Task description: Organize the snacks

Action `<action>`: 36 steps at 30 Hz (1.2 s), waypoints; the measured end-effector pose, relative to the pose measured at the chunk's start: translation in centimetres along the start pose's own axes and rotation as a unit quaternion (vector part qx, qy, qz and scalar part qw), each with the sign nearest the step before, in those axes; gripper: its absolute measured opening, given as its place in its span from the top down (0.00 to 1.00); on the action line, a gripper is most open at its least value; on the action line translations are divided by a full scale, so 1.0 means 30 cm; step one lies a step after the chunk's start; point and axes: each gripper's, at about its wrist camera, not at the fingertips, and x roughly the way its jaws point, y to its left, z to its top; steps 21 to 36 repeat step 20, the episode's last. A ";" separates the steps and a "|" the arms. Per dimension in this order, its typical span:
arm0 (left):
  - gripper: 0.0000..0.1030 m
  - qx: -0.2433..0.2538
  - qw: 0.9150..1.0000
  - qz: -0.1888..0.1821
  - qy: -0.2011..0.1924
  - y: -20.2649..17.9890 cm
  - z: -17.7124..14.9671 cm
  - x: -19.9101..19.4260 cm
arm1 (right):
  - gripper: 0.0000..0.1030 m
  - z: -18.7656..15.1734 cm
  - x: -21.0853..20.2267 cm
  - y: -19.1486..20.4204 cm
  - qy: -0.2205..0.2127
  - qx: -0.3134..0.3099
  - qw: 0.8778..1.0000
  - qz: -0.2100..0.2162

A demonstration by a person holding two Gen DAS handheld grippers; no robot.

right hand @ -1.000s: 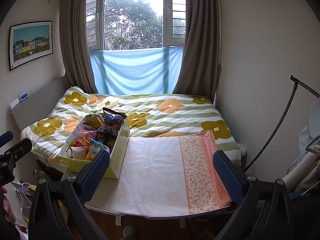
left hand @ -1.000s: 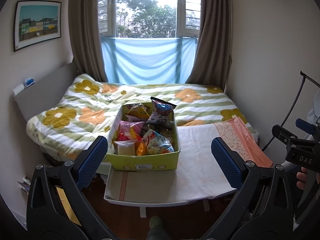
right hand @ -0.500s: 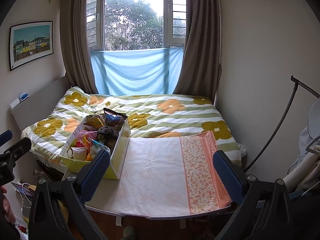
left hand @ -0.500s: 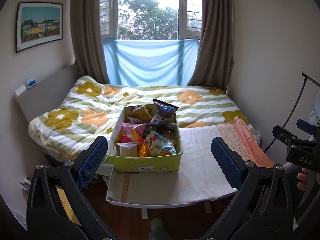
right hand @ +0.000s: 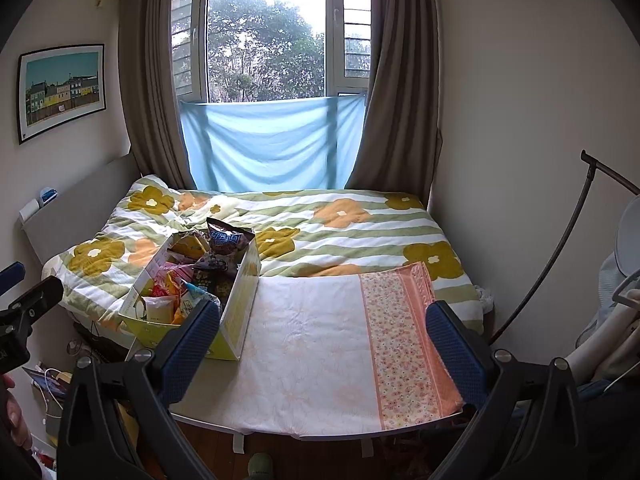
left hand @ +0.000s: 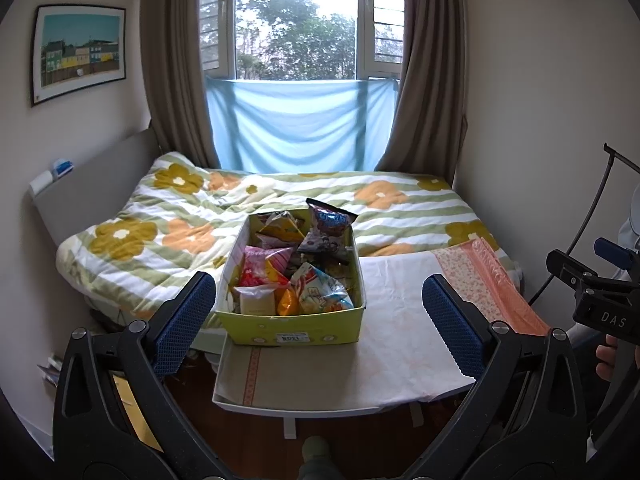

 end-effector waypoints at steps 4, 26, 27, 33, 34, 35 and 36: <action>0.00 0.006 1.000 0.002 0.002 -0.001 0.001 0.008 | 0.00 0.000 0.001 -0.003 0.001 0.000 1.000 0.001; 0.00 0.000 1.000 0.031 -0.005 0.017 -0.020 0.025 | 0.00 0.005 0.013 -0.004 0.013 0.002 1.000 0.003; 0.00 0.000 1.000 0.031 -0.005 0.017 -0.020 0.025 | 0.00 0.005 0.013 -0.004 0.013 0.002 1.000 0.003; 0.00 0.000 1.000 0.031 -0.005 0.017 -0.020 0.025 | 0.00 0.005 0.013 -0.004 0.013 0.002 1.000 0.003; 0.00 0.000 1.000 0.031 -0.005 0.017 -0.020 0.025 | 0.00 0.005 0.013 -0.004 0.013 0.002 1.000 0.003; 0.00 0.000 1.000 0.031 -0.005 0.017 -0.020 0.025 | 0.00 0.005 0.013 -0.004 0.013 0.002 1.000 0.003; 0.00 0.000 1.000 0.031 -0.005 0.017 -0.020 0.025 | 0.00 0.005 0.013 -0.004 0.013 0.002 1.000 0.003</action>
